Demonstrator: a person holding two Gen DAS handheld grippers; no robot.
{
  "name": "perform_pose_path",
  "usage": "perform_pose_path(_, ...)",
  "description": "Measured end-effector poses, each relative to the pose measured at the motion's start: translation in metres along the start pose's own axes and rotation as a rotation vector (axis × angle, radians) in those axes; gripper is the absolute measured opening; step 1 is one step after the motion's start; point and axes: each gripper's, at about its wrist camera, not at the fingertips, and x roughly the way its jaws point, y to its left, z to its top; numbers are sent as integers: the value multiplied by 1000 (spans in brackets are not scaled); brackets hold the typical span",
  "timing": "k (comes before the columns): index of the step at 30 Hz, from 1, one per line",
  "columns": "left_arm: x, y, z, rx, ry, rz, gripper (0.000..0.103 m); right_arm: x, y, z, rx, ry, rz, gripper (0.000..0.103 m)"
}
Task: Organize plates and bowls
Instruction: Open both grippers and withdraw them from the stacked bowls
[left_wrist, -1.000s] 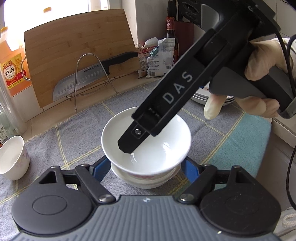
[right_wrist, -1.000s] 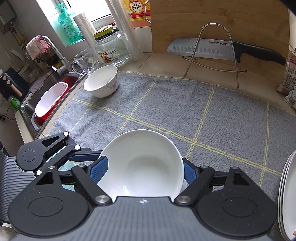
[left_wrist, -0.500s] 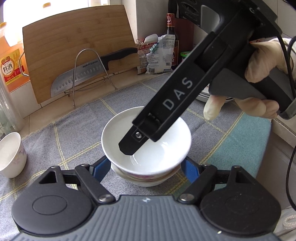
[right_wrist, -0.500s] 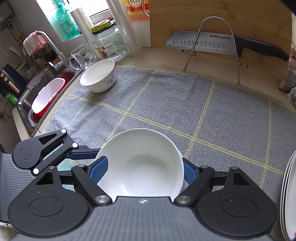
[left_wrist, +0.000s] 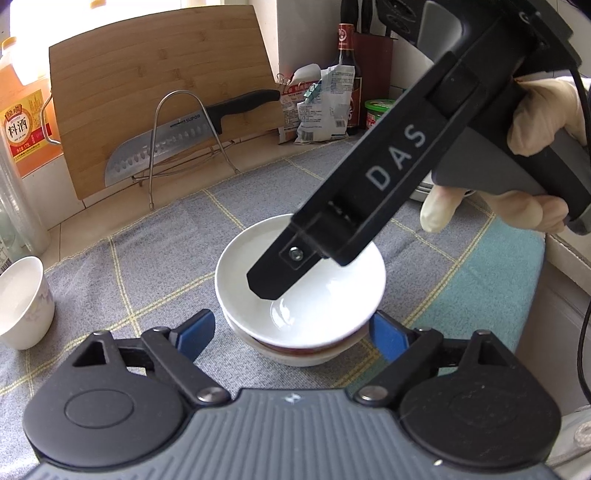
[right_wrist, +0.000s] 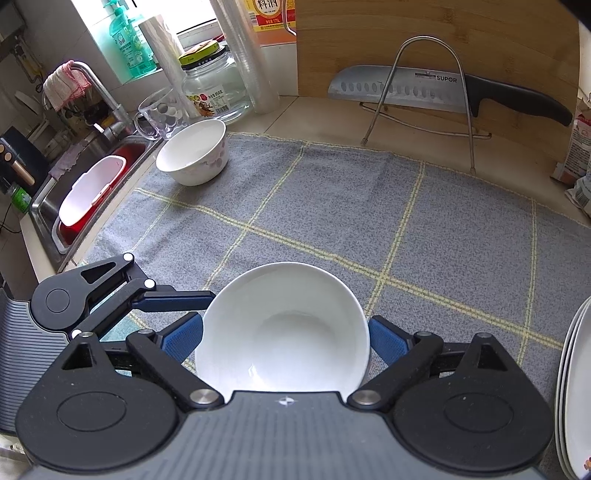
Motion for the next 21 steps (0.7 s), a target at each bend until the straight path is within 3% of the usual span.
perform_pose_path(14,-22,17,-11,-69,-15,28,94,-19,30,-15,-107,-146,-130,103)
perform_pose_path(21,-28,24,-17,-153,-4,125,94,-21,43,-16,-146,-210,-131,103)
